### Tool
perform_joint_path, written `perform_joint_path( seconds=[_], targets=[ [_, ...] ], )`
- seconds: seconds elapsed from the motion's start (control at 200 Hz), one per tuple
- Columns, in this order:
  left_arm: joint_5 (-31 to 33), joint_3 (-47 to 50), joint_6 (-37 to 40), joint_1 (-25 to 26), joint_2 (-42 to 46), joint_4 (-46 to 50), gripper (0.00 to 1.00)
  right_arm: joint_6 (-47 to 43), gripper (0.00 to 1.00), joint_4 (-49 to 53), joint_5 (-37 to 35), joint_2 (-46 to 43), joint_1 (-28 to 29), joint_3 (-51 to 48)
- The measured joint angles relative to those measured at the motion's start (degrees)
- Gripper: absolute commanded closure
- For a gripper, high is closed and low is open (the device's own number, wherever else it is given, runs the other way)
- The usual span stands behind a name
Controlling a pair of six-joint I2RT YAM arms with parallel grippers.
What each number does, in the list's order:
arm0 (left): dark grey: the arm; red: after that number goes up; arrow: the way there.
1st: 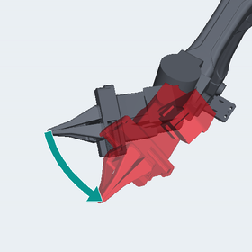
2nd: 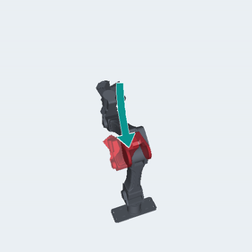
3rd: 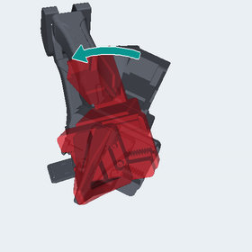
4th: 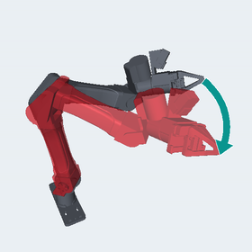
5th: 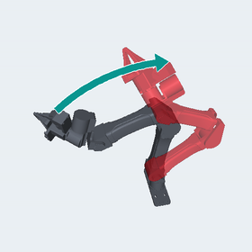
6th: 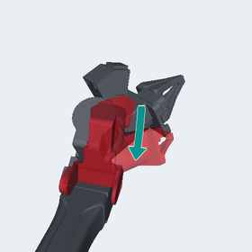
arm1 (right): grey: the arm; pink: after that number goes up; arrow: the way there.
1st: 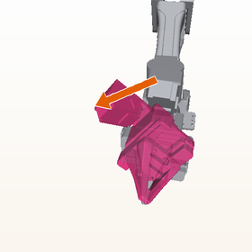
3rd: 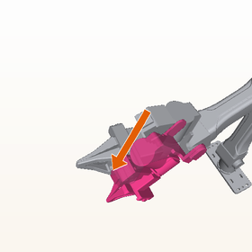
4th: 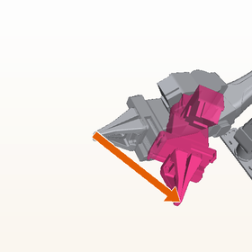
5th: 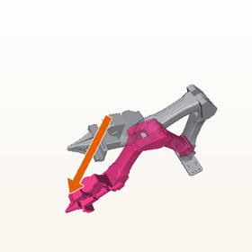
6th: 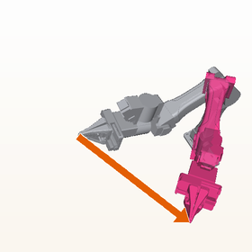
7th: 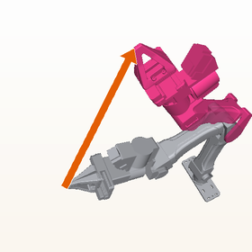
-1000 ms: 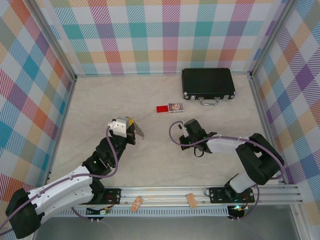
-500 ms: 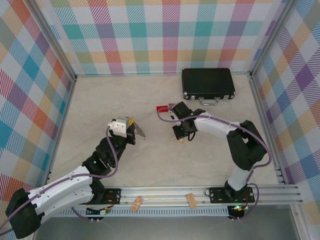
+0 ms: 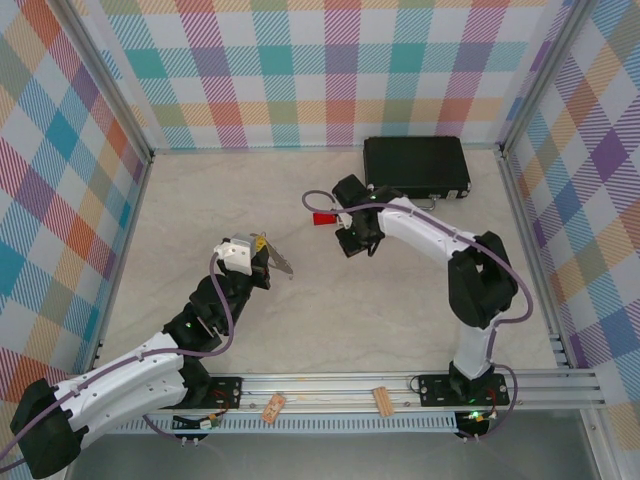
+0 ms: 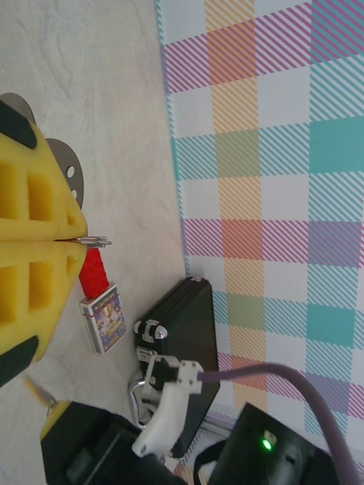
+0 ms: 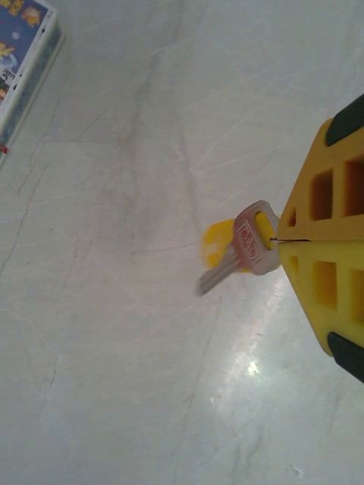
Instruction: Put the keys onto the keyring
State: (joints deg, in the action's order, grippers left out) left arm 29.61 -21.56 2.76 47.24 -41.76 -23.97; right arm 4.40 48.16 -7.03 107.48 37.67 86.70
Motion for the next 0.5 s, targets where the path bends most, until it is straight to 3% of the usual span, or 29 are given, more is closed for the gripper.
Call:
perform_joint_path(
  seconds=[0.5],
  targets=[
    [-0.2,0.0,-0.2,0.0,0.5,0.1,1.0,1.0,1.0,-4.5,0.4,0.7,-0.1,-11.5]
  ],
)
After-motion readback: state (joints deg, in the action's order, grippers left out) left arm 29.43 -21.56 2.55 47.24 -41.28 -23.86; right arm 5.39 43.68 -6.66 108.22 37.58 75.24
